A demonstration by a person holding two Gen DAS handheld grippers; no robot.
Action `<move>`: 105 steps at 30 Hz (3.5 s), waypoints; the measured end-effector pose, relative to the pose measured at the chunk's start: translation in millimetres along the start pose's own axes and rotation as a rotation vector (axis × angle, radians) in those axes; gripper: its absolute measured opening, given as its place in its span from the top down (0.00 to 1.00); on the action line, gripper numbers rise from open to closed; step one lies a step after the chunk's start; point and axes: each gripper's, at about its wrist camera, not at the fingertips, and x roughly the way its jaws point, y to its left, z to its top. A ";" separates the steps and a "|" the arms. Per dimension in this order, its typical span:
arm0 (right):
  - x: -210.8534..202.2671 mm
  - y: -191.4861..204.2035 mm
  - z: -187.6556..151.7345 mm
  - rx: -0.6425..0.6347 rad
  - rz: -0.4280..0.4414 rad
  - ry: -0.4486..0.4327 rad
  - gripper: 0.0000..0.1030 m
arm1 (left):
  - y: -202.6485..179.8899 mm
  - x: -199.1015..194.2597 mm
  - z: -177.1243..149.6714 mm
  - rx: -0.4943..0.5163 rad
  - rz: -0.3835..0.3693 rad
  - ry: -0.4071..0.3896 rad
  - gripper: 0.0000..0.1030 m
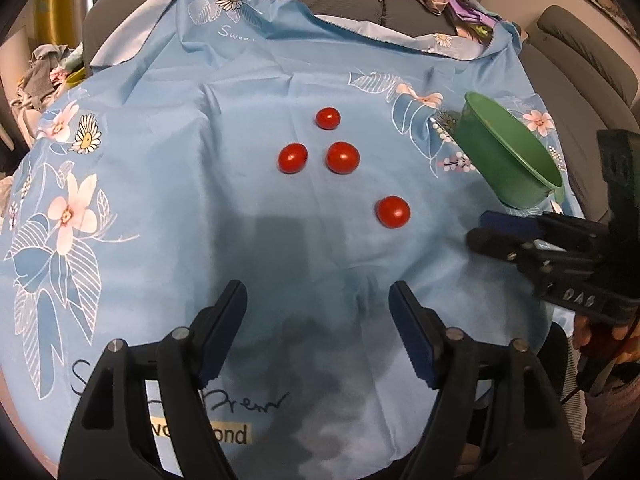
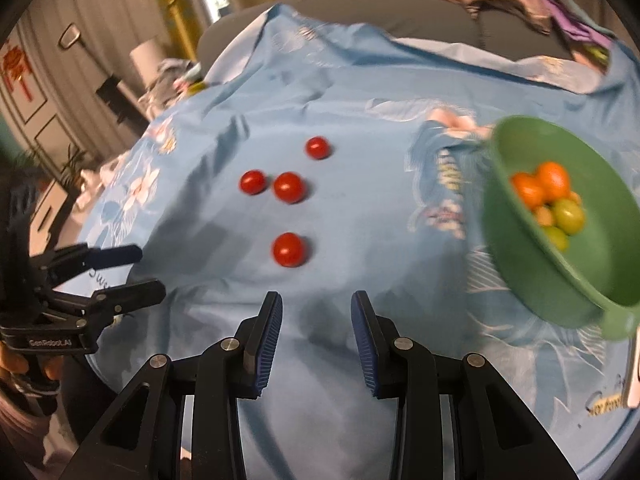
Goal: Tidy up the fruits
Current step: 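Move both tools back toward the red cherry tomatoes, then grasp a cherry tomato with the right tool while the left tool grasps another, then carry both cherry tomatoes over the green bowl and open both tools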
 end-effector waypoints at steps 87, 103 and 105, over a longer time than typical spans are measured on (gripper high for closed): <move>31.4 -58.8 11.8 0.116 0.066 -0.072 0.72 | -30.8 120.9 102.7 0.159 0.004 0.034 0.69; 3.7 -41.9 12.2 0.081 0.051 -0.112 0.72 | -26.6 49.3 67.5 0.078 -0.031 0.020 0.69; -2.8 -38.0 10.6 0.074 0.048 -0.122 0.72 | -25.8 36.6 61.3 0.069 -0.033 0.005 0.69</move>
